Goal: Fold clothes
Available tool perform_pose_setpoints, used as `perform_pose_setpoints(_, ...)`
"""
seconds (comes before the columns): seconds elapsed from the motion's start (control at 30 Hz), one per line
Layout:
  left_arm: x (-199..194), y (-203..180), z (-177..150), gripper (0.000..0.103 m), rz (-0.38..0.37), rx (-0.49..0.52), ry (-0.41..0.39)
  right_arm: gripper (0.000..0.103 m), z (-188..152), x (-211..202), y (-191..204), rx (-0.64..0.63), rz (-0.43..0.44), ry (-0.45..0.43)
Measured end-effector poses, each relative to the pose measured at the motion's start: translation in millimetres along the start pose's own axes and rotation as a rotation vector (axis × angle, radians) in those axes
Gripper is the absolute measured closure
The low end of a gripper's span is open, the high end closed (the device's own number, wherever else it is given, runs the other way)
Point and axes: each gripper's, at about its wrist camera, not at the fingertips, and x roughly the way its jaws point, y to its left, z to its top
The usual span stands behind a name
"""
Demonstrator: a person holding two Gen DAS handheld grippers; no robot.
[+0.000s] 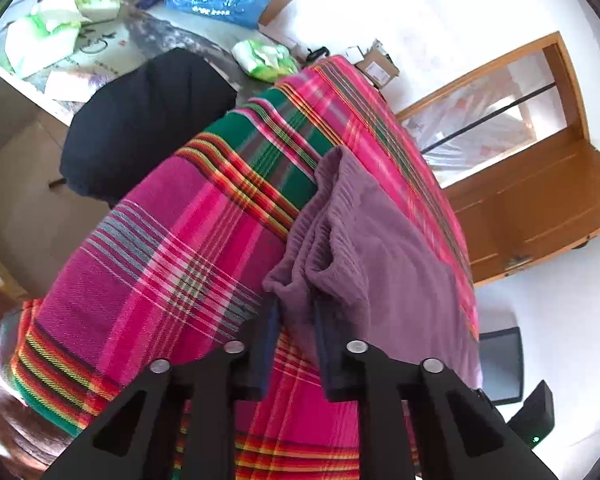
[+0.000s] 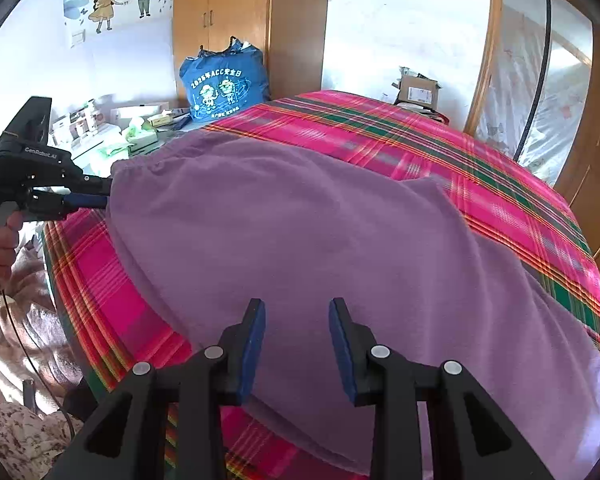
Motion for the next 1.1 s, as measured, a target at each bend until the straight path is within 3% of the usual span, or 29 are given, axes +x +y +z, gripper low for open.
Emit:
perform_pose_setpoints(0.17,-17.7,0.1,0.6,0.093,0.016,0.003,-0.079,0.069,-0.8,2.0,1.1,0.004,0.006,0.006)
perform_pose_setpoints(0.43,-10.6,7.3,-1.9,0.093,0.056,-0.008,-0.056,0.069,-1.5,7.8,5.9,0.001,0.018,0.018)
perform_pose_setpoints(0.57,-11.2,18.1,-1.4,0.089,0.006,-0.057,-0.028,0.069,-0.9,8.5,7.8,0.002,0.024,0.018)
perform_pose_setpoints(0.67,-14.4,17.6,-3.6,0.074,-0.024,-0.059,-0.020,0.069,0.6,9.1,9.5,0.005,0.028,0.015)
perform_pose_setpoints(0.83,-12.5,16.3,-7.5,0.072,-0.132,-0.074,0.001,0.069,1.1,10.4,13.2,-0.003,0.039,0.014)
perform_pose_setpoints(0.87,-12.2,16.8,-8.0,0.057,-0.162,-0.079,-0.004,0.069,0.9,10.8,13.6,-0.003,0.040,0.015)
perform_pose_setpoints(0.9,-12.1,17.1,-8.4,0.052,-0.194,-0.087,-0.007,0.069,0.9,10.9,13.6,-0.002,0.041,0.015)
perform_pose_setpoints(1.0,-15.1,17.4,-9.4,0.045,-0.269,-0.109,-0.028,0.069,0.3,10.6,12.4,0.003,0.044,0.014)
perform_pose_setpoints(1.1,-13.0,14.0,-8.6,0.043,-0.238,-0.119,-0.027,0.069,0.5,11.8,12.4,0.010,0.047,0.015)
